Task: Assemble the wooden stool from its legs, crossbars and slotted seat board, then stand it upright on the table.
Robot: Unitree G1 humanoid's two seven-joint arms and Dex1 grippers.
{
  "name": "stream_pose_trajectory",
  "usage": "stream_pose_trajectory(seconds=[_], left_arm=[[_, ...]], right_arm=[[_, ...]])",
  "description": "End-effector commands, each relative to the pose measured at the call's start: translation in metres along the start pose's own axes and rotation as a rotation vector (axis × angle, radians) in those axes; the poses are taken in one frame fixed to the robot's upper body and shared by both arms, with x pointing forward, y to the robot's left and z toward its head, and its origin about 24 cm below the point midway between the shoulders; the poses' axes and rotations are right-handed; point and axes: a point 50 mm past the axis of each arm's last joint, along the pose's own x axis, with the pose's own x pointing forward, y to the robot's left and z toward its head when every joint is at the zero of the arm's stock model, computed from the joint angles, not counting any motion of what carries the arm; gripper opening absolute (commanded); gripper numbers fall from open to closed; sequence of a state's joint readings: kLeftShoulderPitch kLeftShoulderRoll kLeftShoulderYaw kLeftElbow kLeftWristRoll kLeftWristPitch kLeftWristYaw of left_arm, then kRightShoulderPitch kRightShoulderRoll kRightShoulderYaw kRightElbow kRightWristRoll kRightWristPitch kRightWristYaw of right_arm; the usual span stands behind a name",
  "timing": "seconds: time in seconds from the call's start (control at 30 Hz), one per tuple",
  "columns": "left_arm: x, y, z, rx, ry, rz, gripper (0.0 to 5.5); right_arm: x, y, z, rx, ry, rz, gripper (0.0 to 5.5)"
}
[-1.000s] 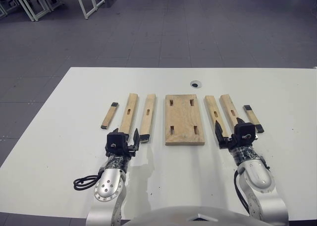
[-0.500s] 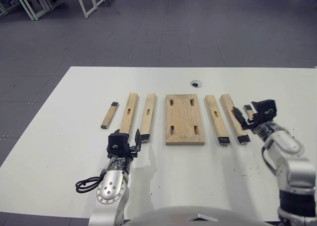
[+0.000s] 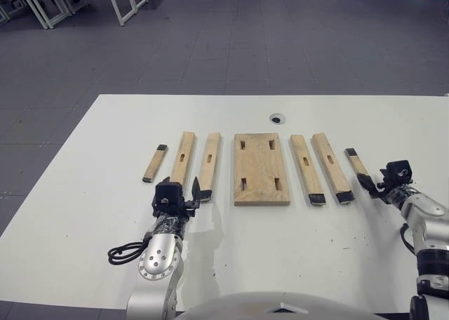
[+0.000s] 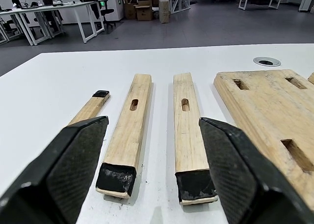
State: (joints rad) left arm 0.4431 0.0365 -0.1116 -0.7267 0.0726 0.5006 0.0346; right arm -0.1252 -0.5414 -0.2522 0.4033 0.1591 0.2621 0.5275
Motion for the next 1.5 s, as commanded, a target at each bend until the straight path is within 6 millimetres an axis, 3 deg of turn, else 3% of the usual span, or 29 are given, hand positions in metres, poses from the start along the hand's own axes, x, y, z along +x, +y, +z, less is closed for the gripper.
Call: stream_pose_trajectory(seconds=[0.03, 0.07, 0.17, 0.47, 0.53, 0.63, 0.67, 0.73, 0.8, 0.83, 0.9, 0.97, 1.07, 1.17, 1.33, 1.5], left_arm=[[0.003, 0.001, 0.000, 0.017, 0.004, -0.007, 3.41], [0.003, 0.001, 0.000, 0.018, 0.004, -0.010, 3.41], [0.003, 0.001, 0.000, 0.021, 0.003, -0.015, 3.41], [0.002, 0.002, 0.001, 0.027, 0.006, -0.025, 3.41], [0.002, 0.002, 0.001, 0.022, 0.011, -0.033, 3.41], [0.005, 0.002, -0.002, -0.019, 0.033, -0.076, 3.41], [0.011, 0.006, -0.003, -0.002, 0.033, -0.084, 3.41], [0.027, 0.009, 0.003, -0.019, 0.017, -0.164, 3.41], [0.040, 0.006, 0.021, -0.058, -0.009, -0.290, 3.41], [0.048, 0.004, 0.034, -0.106, -0.015, -0.362, 3.41], [0.063, 0.001, 0.060, -0.345, -0.004, -0.492, 3.41], [0.074, -0.006, 0.074, -0.595, 0.031, -0.658, 3.41], [0.085, -0.011, 0.080, -0.824, 0.111, -0.845, 3.41], [0.088, -0.016, 0.075, -0.958, 0.233, -0.971, 3.41], [0.100, -0.020, 0.068, -0.976, 0.340, -0.947, 3.41], [0.105, -0.028, 0.062, -0.959, 0.384, -0.939, 3.41]], right_arm=[[0.002, 0.004, -0.026, -0.007, 0.087, 0.014, 3.70], [0.003, 0.003, -0.031, -0.007, 0.102, 0.005, 3.70], [0.003, 0.002, -0.042, 0.016, 0.138, -0.003, 2.97], [-0.001, 0.021, -0.072, 0.109, 0.255, 0.122, 1.30], [-0.001, 0.021, -0.073, 0.140, 0.260, 0.118, 1.27], [0.000, 0.014, -0.063, 0.198, 0.206, 0.053, 1.27], [0.000, 0.007, -0.051, 0.175, 0.151, 0.001, 1.27], [0.000, -0.006, -0.016, 0.088, 0.005, -0.105, 1.27], [-0.002, -0.005, 0.019, 0.026, -0.138, -0.154, 1.27], [-0.004, 0.005, 0.037, -0.008, -0.213, -0.145, 1.27], [-0.007, 0.048, 0.069, -0.037, -0.354, -0.037, 1.27], [-0.010, 0.095, 0.081, -0.050, -0.417, 0.122, 1.27], [-0.017, 0.152, 0.083, -0.046, -0.443, 0.327, 1.27], [-0.024, 0.180, 0.092, -0.043, -0.469, 0.418, 1.27], [-0.029, 0.206, 0.105, -0.047, -0.507, 0.494, 1.27], [-0.035, 0.237, 0.095, -0.065, -0.485, 0.594, 1.27]])
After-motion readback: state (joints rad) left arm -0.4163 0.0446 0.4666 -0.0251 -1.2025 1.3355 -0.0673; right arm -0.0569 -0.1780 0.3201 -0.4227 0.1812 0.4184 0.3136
